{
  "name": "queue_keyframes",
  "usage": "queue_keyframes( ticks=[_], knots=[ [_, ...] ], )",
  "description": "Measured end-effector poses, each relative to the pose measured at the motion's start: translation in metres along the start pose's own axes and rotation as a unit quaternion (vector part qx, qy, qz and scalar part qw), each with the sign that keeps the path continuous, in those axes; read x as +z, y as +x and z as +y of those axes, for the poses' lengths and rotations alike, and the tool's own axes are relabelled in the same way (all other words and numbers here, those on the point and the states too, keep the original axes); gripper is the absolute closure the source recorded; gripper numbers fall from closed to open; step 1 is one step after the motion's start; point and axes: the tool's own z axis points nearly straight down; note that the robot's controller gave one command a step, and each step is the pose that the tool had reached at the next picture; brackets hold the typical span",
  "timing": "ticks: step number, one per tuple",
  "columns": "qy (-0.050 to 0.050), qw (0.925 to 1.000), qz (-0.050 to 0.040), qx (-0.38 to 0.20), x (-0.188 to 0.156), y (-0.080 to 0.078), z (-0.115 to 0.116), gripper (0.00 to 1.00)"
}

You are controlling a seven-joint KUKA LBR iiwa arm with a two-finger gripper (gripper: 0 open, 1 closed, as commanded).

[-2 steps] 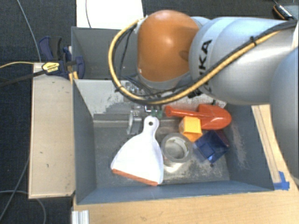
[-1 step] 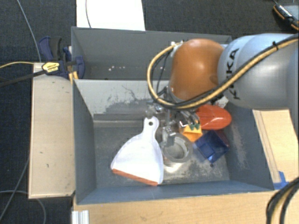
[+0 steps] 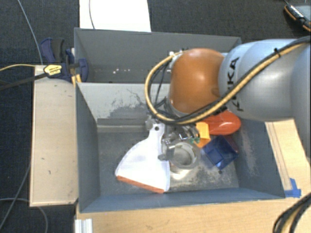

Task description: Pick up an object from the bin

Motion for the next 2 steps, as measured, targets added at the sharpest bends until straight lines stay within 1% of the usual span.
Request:
queue_keyframes(
  ticks=[1, 2],
  knots=[
    [0.002, 0.9898, -0.0003, -0.142, 0.025, -0.033, -0.018, 0.00],
    [-0.001, 0.9919, -0.0029, -0.127, 0.090, -0.032, -0.009, 0.00]
  ],
)
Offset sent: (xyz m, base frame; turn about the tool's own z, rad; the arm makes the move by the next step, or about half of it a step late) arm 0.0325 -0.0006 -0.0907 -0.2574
